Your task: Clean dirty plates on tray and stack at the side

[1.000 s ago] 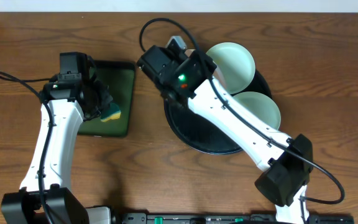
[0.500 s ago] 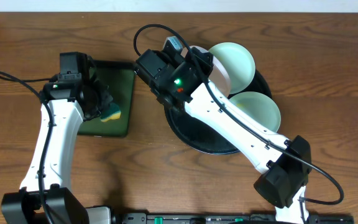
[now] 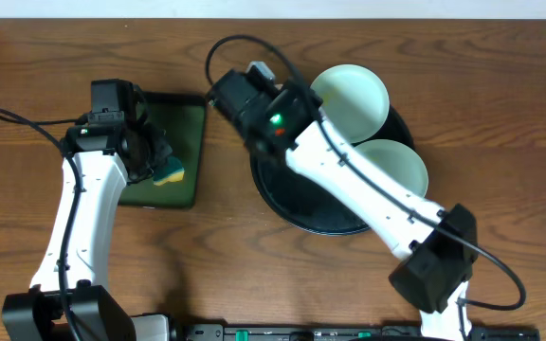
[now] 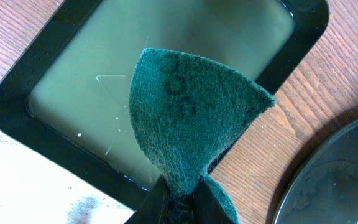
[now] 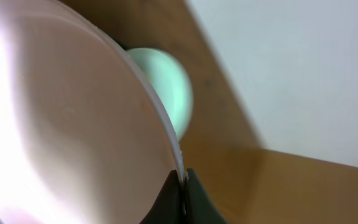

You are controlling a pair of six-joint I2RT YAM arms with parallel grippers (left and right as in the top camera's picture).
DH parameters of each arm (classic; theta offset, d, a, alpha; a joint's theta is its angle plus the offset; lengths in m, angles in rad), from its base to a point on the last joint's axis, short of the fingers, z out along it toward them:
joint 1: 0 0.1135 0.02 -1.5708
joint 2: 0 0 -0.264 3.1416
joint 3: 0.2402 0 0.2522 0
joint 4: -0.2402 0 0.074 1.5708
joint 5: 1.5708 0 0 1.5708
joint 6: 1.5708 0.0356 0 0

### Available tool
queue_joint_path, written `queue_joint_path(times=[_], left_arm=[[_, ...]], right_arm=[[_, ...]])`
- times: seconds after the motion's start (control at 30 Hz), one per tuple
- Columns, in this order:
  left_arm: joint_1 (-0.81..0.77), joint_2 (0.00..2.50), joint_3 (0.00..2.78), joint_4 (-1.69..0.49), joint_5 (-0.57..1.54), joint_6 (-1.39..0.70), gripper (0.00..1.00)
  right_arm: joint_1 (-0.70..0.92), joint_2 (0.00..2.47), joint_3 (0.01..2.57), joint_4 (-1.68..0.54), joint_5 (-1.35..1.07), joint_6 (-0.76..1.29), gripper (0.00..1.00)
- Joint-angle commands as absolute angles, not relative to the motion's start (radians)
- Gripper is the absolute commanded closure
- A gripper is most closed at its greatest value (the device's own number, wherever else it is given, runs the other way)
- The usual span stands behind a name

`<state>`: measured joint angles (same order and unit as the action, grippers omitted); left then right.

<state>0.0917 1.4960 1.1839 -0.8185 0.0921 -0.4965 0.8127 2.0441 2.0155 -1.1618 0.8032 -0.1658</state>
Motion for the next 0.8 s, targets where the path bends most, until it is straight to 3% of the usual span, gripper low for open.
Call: queue_joint_path(times=[0.0, 0.43, 0.77], left_arm=[[0.095, 1.483, 1.180, -0.819, 0.094, -0.486, 0.92], [0.095, 1.483, 1.180, -0.819, 0.094, -0.487, 0.92], [0.095, 1.483, 1.180, -0.817, 0.094, -0.487, 0.92]], right_arm=[[0.695, 2.027, 2.035, -1.159, 0.561, -0.073, 0.99], [0.011, 2.031, 2.032, -1.198, -0.261, -0.036, 0.99], [-0.402, 2.043, 1.886, -1.144, -0.316, 0.025, 0.99]])
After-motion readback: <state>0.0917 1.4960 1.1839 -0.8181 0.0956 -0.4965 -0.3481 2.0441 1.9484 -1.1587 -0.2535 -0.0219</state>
